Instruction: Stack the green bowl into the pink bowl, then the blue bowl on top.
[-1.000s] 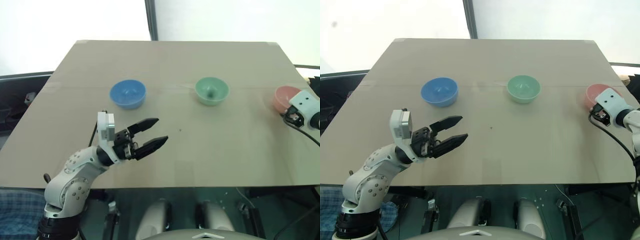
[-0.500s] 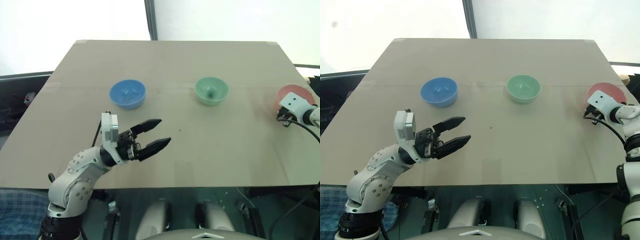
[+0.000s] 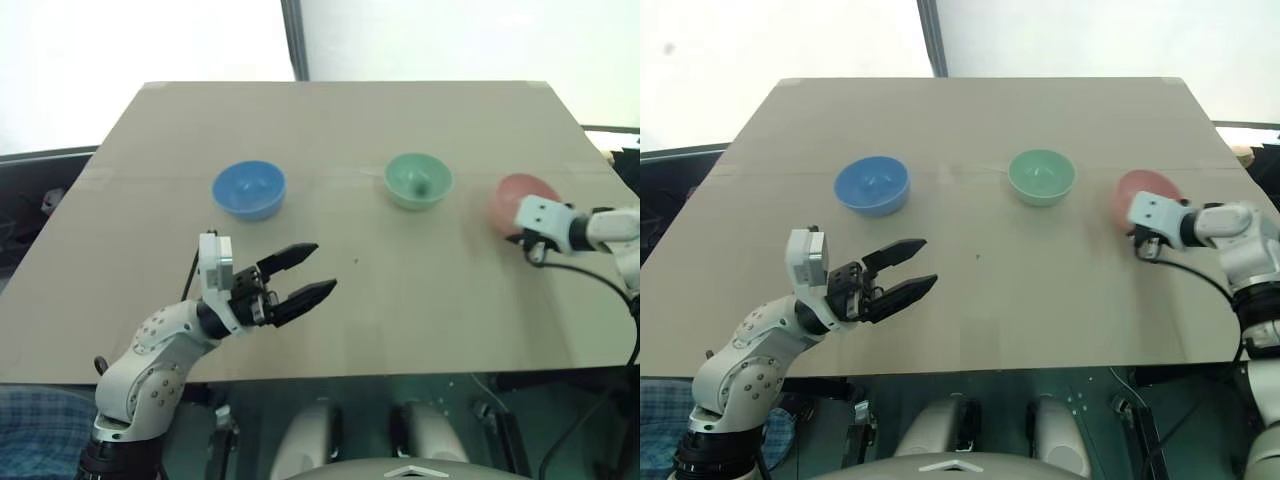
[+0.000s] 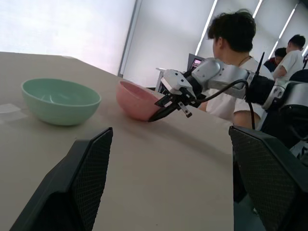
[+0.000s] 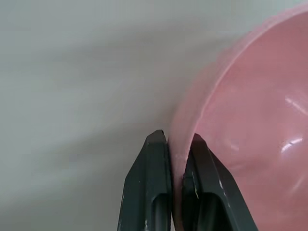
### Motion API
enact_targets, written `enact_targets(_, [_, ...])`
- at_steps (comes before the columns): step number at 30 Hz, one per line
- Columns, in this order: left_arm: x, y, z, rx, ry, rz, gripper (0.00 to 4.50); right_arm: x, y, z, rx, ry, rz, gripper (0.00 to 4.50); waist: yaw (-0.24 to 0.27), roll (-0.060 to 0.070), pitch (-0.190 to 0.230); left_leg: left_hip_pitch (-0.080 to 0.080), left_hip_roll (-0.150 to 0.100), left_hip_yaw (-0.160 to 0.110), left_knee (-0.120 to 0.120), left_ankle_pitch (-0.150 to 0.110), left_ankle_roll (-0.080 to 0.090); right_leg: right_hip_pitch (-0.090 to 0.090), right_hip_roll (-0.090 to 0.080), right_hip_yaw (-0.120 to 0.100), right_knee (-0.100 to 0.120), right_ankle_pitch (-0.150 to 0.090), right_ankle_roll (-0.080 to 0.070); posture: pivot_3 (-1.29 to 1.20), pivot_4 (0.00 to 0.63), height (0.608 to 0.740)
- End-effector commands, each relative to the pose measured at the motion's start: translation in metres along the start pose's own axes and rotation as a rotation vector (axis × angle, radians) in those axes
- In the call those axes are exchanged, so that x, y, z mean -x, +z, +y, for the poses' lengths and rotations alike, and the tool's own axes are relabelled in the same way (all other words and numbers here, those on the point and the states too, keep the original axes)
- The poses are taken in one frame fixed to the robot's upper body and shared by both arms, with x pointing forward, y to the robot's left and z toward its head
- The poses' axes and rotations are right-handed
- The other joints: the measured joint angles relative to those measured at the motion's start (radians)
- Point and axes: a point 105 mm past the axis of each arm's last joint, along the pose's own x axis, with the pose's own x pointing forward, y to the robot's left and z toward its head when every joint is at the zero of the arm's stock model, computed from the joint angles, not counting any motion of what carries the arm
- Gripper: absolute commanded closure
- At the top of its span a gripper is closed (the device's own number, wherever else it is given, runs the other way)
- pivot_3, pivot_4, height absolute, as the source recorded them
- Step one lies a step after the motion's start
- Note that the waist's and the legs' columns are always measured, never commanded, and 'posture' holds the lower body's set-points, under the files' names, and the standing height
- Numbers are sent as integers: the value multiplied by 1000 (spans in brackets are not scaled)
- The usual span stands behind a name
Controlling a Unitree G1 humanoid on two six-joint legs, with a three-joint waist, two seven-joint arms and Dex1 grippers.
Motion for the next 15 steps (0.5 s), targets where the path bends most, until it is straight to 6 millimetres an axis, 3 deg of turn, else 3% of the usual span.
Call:
enact_targets(1, [11, -1, 5, -46, 15, 37, 403, -3, 64, 32, 80, 78, -121, 4459, 3, 0, 0, 0, 0, -1, 0, -1, 2, 0, 0, 0, 0, 0, 0, 0, 150, 740])
enact_targets(8, [35, -4, 18, -83, 80, 104, 403, -20, 135, 95, 150, 227, -270, 4459, 11, 0, 0, 0, -1, -1, -1, -1, 1, -2, -2, 0, 0, 0, 0, 0, 150, 740])
enact_targets(14, [49, 0, 27, -124, 120, 142, 403, -22, 152, 110, 203, 262, -281, 4459, 19, -1, 0, -1, -3, -1, -1, -1, 1, -2, -3, -1, 0, 0, -1, 0, 150, 740])
enact_targets(15, [50, 0, 28, -129, 124, 145, 403, -22, 150, 110, 215, 265, -270, 3717, 18, -1, 0, -1, -3, -1, -1, -1, 1, -2, -3, -1, 0, 0, -1, 0, 150, 740])
